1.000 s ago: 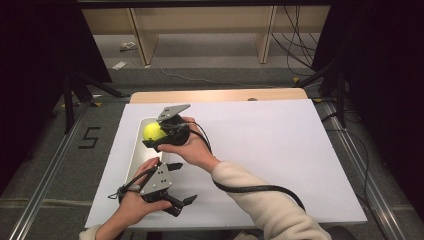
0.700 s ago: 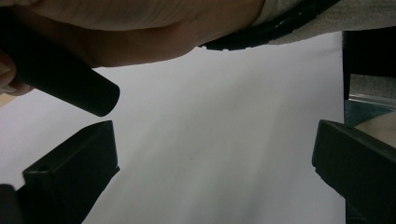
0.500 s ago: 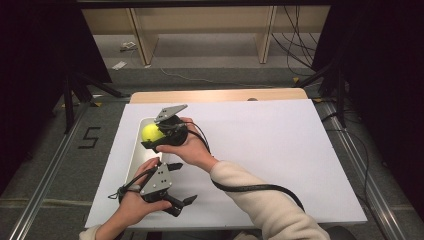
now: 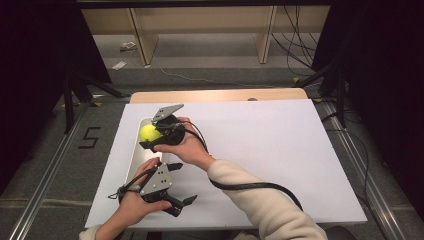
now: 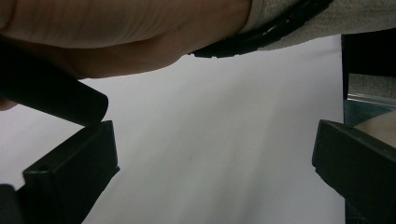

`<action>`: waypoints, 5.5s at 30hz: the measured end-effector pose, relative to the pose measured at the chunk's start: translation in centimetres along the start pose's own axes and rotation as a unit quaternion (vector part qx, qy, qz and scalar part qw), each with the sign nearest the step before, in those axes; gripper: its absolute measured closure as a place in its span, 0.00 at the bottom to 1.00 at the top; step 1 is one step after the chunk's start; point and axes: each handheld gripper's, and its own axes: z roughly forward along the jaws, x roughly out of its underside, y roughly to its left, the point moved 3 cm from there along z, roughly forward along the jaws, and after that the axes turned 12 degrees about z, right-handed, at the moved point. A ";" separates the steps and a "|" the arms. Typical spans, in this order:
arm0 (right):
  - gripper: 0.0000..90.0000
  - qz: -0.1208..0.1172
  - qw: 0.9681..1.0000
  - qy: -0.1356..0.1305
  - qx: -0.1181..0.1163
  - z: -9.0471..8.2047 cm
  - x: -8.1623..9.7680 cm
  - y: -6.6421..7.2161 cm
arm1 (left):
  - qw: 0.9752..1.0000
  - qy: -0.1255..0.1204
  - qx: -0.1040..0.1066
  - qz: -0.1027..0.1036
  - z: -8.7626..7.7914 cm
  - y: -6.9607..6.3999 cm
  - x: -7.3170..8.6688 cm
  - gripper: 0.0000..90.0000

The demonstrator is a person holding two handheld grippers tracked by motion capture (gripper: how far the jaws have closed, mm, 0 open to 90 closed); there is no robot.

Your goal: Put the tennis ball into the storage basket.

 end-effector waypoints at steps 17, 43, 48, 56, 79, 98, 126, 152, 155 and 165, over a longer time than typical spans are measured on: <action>0.29 0.000 1.000 0.010 -0.001 0.7 0.3 -0.2 | 1.000 0.000 0.000 0.000 0.0 0.0 0.0 0.00; 0.29 -0.007 1.000 0.031 -0.003 1.7 0.4 -0.2 | 1.000 0.001 0.001 0.002 0.0 0.0 0.0 0.00; 0.29 -0.009 0.999 0.034 -0.002 1.8 0.5 -0.2 | 1.000 0.002 0.001 0.003 0.0 0.0 0.0 0.00; 0.29 -0.012 0.999 0.041 -0.005 2.2 0.7 -0.2 | 1.000 0.002 0.002 0.003 0.0 -0.1 0.0 0.00; 0.29 -0.016 0.998 0.062 -0.009 3.0 1.4 0.0 | 1.000 0.002 0.002 0.004 0.0 -0.1 0.0 0.00; 0.29 -0.015 0.997 0.075 -0.008 3.5 1.8 -0.1 | 1.000 0.002 0.002 0.006 0.0 -0.1 0.0 0.00; 0.27 -0.008 0.997 0.072 0.013 3.6 2.0 -0.6 | 1.000 0.003 0.003 0.006 0.0 -0.1 0.0 0.00; 0.17 -0.012 0.999 0.019 0.049 0.3 1.3 -1.7 | 1.000 0.005 0.006 0.008 0.1 -0.2 0.0 0.00; 0.17 -0.009 0.998 0.015 0.053 -0.6 1.4 -2.1 | 1.000 0.005 0.006 0.008 0.1 -0.2 0.0 0.00; 0.17 0.003 0.998 0.001 0.068 -3.5 2.1 -3.1 | 1.000 0.006 0.006 0.008 0.1 -0.2 0.0 0.00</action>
